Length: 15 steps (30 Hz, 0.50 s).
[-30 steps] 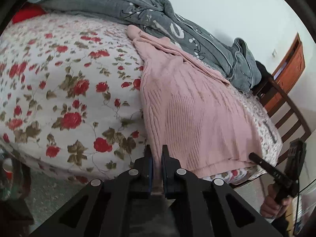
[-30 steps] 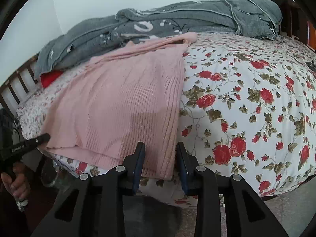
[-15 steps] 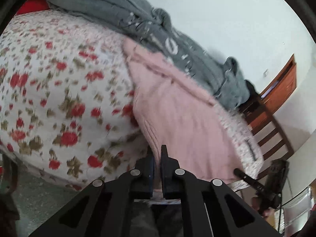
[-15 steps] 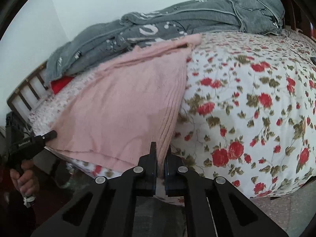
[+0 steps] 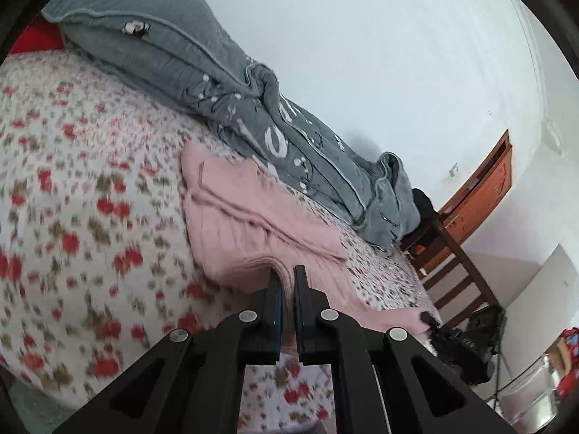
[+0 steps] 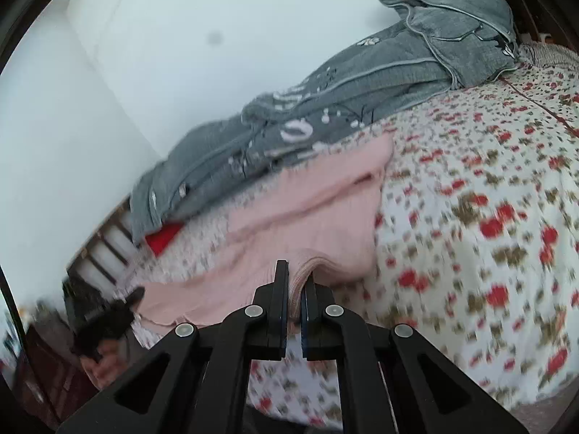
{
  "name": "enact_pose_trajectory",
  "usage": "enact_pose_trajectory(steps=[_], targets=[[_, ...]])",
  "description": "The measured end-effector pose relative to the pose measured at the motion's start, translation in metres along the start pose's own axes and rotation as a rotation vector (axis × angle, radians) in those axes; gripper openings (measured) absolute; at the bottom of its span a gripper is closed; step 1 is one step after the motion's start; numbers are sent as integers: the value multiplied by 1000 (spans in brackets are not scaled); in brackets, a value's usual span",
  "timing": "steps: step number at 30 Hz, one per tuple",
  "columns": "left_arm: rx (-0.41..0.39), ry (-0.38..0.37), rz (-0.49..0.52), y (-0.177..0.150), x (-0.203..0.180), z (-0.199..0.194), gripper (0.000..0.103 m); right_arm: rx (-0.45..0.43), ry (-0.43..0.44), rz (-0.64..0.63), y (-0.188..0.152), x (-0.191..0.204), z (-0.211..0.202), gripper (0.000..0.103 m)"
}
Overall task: Fold small clothes
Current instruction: 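Lift the hem with both grippers and fold it toward the collar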
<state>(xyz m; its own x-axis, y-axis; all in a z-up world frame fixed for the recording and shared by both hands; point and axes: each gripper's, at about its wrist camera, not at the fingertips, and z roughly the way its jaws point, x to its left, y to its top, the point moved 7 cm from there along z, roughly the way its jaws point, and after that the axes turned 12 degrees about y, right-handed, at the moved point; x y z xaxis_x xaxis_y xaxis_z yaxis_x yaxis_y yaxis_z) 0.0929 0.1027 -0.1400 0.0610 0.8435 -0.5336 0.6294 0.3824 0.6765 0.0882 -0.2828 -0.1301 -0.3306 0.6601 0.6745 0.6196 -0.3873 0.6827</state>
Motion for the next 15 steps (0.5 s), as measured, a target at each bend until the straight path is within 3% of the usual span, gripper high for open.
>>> enact_pose_trajectory(steps=[4,15], targets=[[-28,50,49,15,-6,6,6,-24,-5,-16,21,3,8,5],[-61,59,41,41,-11,7,6,-56,-9,-70,52,17,21,5]])
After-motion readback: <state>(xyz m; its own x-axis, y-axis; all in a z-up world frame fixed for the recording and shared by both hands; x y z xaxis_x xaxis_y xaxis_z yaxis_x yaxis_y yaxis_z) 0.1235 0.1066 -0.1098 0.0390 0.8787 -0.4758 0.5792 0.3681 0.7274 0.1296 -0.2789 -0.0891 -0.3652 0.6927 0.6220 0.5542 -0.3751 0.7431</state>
